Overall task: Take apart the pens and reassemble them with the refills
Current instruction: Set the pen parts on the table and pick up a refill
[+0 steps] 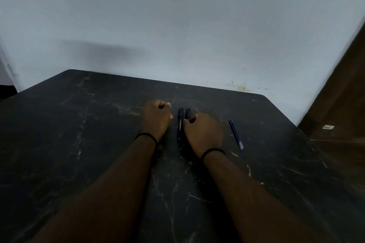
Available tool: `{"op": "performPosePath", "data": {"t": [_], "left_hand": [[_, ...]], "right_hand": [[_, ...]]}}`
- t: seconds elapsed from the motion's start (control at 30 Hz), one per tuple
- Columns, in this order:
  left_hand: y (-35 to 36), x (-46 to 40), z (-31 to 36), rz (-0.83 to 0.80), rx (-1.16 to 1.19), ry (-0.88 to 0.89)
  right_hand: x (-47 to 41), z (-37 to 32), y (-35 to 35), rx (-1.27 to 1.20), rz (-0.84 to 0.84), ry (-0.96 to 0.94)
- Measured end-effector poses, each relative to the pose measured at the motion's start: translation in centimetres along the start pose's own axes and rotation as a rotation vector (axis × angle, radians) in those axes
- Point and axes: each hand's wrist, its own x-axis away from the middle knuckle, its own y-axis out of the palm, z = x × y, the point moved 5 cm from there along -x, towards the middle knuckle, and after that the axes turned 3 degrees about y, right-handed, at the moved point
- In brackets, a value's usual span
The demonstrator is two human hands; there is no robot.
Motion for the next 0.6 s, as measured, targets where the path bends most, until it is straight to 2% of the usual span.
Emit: {"op": "performPosePath", "data": {"t": [0.6], "left_hand": [[0.14, -0.09, -0.18, -0.002, -0.002, 0.011]], "right_hand": [[-0.3, 0.4, 0.3, -0.072, 0.004, -0.011]]}}
